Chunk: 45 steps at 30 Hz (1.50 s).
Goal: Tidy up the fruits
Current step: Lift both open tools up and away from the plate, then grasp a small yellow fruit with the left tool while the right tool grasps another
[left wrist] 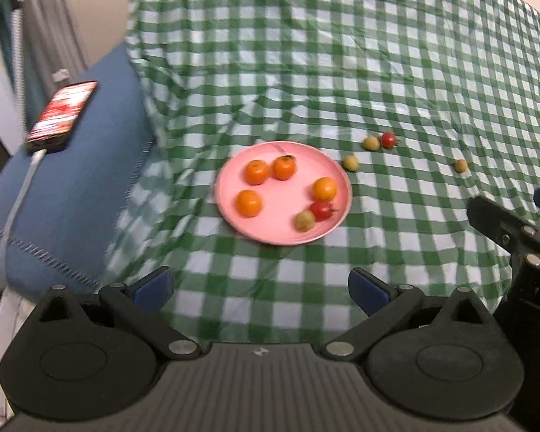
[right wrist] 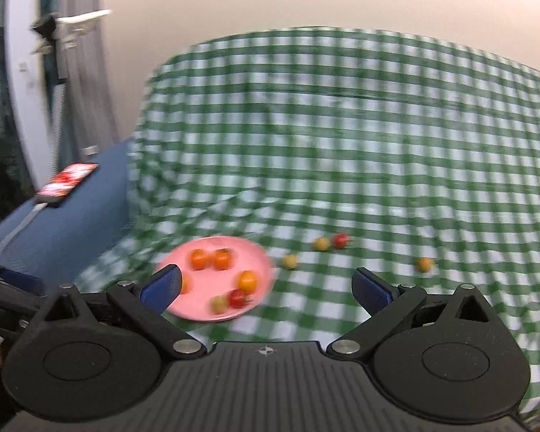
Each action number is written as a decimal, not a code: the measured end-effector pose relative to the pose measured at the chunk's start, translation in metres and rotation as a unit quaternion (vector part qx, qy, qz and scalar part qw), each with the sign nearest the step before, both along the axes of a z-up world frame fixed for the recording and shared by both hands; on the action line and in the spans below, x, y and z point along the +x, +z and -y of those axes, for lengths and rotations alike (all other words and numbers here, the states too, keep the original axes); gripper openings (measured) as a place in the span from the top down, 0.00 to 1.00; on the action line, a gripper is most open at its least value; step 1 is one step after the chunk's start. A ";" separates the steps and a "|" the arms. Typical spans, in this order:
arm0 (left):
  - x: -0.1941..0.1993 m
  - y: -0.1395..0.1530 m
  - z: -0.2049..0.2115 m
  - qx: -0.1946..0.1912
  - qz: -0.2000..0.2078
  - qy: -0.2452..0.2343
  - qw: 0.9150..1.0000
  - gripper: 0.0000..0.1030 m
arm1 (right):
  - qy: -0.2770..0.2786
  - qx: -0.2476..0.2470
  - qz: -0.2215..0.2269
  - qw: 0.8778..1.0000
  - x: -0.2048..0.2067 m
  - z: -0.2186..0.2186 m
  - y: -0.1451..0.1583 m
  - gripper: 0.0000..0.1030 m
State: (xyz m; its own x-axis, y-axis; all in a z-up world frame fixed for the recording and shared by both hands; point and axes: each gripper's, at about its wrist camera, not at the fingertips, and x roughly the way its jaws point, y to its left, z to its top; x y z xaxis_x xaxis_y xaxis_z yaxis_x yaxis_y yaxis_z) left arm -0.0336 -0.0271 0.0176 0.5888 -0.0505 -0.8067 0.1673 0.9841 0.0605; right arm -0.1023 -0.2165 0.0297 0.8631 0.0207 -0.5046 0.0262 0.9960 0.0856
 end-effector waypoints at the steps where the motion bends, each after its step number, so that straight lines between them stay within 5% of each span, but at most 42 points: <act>1: 0.011 -0.001 0.008 -0.003 -0.006 -0.007 1.000 0.00 | -0.016 0.006 -0.006 1.000 0.006 0.012 -0.005 0.03; 9: 0.119 -0.020 0.085 -0.003 -0.052 -0.066 0.996 0.00 | -0.127 0.029 -0.027 0.991 0.073 0.104 -0.051 0.03; 18: 0.234 -0.080 0.156 0.025 -0.091 -0.097 0.991 0.00 | -0.163 0.026 -0.034 0.986 0.168 0.175 -0.133 0.03; 28: 0.274 -0.143 0.183 0.078 -0.123 -0.134 0.980 0.00 | -0.170 0.016 -0.066 0.983 0.222 0.200 -0.188 0.03; 37: 0.276 -0.163 0.191 0.101 -0.120 -0.172 0.973 0.01 | -0.174 -0.015 -0.076 0.982 0.227 0.195 -0.208 0.03; 39: 0.276 -0.161 0.191 0.088 -0.125 -0.173 0.973 0.09 | -0.173 -0.017 -0.074 0.982 0.227 0.193 -0.209 0.03; 40: 0.276 -0.160 0.191 0.078 -0.130 -0.175 0.973 0.23 | -0.173 -0.017 -0.073 0.982 0.226 0.193 -0.209 0.04; 41: 0.275 -0.158 0.190 0.062 -0.138 -0.177 0.972 0.33 | -0.172 -0.017 -0.070 0.982 0.225 0.192 -0.209 0.12; 43: 0.273 -0.152 0.192 0.050 -0.145 -0.182 0.971 0.72 | -0.169 -0.015 -0.059 0.984 0.222 0.189 -0.206 0.53; 44: 0.272 -0.151 0.194 0.050 -0.144 -0.184 0.971 0.72 | -0.166 -0.013 -0.060 0.984 0.221 0.188 -0.205 0.71; 45: 0.271 -0.150 0.196 0.053 -0.138 -0.180 0.972 0.73 | -0.166 -0.010 -0.059 0.984 0.220 0.188 -0.206 0.71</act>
State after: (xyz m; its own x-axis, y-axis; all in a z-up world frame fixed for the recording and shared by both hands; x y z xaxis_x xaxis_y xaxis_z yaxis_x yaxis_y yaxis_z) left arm 0.2370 -0.2230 -0.1323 0.3076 -0.1222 -0.9436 0.5247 0.8491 0.0611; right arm 0.1176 -0.4041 -0.1759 0.7561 -0.2632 -0.5992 0.3586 0.9325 0.0430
